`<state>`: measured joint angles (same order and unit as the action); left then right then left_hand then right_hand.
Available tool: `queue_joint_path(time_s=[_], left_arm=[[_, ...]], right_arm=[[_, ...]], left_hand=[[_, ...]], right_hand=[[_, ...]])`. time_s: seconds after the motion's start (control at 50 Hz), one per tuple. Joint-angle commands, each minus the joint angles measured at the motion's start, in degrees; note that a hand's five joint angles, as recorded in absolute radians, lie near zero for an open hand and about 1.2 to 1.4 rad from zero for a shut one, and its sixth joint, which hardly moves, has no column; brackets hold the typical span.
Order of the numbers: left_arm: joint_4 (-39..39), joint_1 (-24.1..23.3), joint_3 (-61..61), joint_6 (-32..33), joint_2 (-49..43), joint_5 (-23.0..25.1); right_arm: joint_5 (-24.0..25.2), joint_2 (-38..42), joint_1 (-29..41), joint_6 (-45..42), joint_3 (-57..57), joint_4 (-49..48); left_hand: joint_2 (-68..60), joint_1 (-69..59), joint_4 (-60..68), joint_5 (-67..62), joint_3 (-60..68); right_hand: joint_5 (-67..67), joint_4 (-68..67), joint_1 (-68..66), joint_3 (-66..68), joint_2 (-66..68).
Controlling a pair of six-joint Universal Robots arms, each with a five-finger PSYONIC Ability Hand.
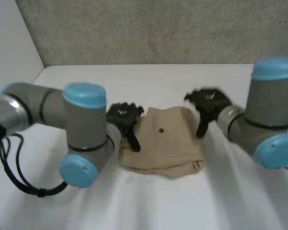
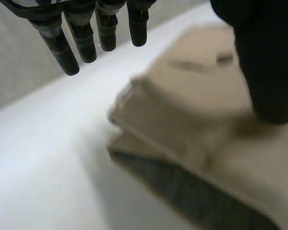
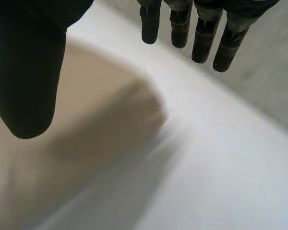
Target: Fold the shorts.
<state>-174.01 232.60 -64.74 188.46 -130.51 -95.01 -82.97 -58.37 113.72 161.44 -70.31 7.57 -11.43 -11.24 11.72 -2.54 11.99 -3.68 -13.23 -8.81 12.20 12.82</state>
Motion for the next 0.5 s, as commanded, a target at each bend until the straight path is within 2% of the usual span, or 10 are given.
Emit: queue_joint_path(time_s=[0.02, 0.08, 0.1, 0.16, 0.22, 0.26, 0.34, 0.5], left_arm=[[1.56, 1.36, -1.70, -1.07, 16.82, -0.44], [2.18, 4.78, -2.84, -2.56, 23.87, -0.44], [2.96, 7.75, -3.72, -3.96, 28.34, -0.44], [5.95, 11.99, -3.90, -5.29, 33.55, -0.44], [13.15, 15.51, -3.73, -5.64, 38.30, 0.09], [17.36, 16.57, -4.07, -5.56, 40.41, 0.87], [18.44, 17.19, -4.78, -5.73, 42.00, 2.37], [18.53, 16.84, -5.83, -5.82, 42.45, 3.69]], right_arm=[[-4.11, -13.59, -0.69, 6.32, -1.06, -6.51], [-7.89, -19.05, -0.60, 7.92, -1.76, -7.04], [-10.34, -22.11, -0.69, 8.10, -1.85, -6.96], [-12.90, -24.85, -0.87, 7.92, -1.76, -5.21], [-13.18, -26.27, -1.74, 7.66, -1.06, 1.20], [-13.09, -26.71, -2.45, 7.66, -0.53, 4.56], [-12.13, -27.50, -3.15, 7.92, 0.96, 11.22], [-11.77, -28.73, -3.06, 7.66, 0.79, 11.68]], left_hand=[[0.20, 0.02, -0.50, 1.31, -0.77], [0.04, -0.15, -0.33, 1.15, -0.60], [-0.80, -0.99, 0.50, 0.31, 0.24], [-1.65, -1.83, 1.35, -0.54, 1.08], [0.70, 0.51, -1.00, 1.81, -1.26], [1.21, 1.02, -1.51, 2.32, -1.77], [1.21, 1.02, -1.51, 2.32, -1.77], [1.21, 1.02, -1.51, 2.32, -1.77]], right_hand=[[3.68, 3.23, -1.19, -2.20, -2.82], [3.68, 3.23, -1.19, -2.20, -2.82], [3.68, 3.23, -1.19, -2.20, -2.82], [3.68, 3.23, -1.19, -2.20, -2.82], [3.68, 3.23, -1.19, -2.20, -2.82], [3.68, 3.23, -1.19, -2.20, -2.82], [3.68, 3.23, -1.19, -2.20, -2.82], [3.68, 3.23, -1.19, -2.20, -2.82]])
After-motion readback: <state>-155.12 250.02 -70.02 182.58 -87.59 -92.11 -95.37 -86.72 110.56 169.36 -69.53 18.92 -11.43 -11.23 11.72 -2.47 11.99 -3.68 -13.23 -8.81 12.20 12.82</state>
